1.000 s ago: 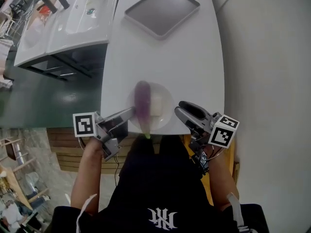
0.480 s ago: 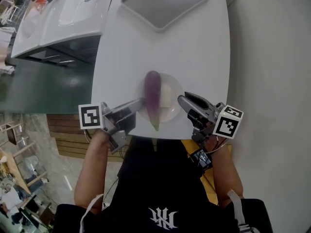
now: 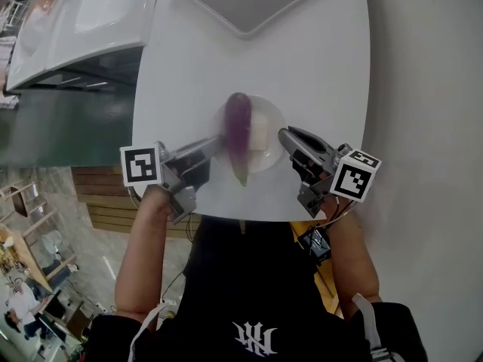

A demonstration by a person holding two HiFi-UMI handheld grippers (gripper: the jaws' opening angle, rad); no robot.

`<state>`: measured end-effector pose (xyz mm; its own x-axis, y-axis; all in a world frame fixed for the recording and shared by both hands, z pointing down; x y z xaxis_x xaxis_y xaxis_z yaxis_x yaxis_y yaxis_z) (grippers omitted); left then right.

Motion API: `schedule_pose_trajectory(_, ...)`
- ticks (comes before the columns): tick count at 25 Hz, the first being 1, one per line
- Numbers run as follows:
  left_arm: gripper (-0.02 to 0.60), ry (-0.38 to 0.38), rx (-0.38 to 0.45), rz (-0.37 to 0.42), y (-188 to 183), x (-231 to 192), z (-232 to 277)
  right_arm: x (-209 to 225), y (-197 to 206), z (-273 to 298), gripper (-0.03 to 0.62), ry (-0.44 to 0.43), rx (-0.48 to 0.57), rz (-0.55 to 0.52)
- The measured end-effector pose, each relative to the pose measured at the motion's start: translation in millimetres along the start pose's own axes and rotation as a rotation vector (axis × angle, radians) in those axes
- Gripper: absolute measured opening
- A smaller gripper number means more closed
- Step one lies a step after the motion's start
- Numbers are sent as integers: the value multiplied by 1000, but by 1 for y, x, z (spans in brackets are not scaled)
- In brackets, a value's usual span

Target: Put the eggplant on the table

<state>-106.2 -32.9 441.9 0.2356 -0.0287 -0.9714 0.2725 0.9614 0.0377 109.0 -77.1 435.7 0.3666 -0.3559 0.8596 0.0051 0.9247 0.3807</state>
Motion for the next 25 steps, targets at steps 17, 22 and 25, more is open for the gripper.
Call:
schedule_pose_trajectory(17, 25, -264, -169, 150, -9, -20, 22, 35, 18, -4, 20, 98, -4, 202)
schedule_pose_trajectory(22, 29, -337, -203, 204, -10, -20, 25, 35, 19, -4, 20, 136, -24, 204)
schedule_pose_trajectory(25, 44, -400, -231, 244, -10, -20, 27, 36, 19, -3, 20, 173, -45, 209)
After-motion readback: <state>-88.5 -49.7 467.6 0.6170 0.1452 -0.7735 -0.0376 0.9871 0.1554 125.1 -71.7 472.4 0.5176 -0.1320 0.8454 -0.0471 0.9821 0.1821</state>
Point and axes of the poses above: the fingertips, and each gripper's own axes: z forward along the fingers, x to its right, y out of its underside, the point moved 6 cm from there along -z, backward along the fingers, and after that the axes turned 13 degrees about -x, right-handed, at the moved point
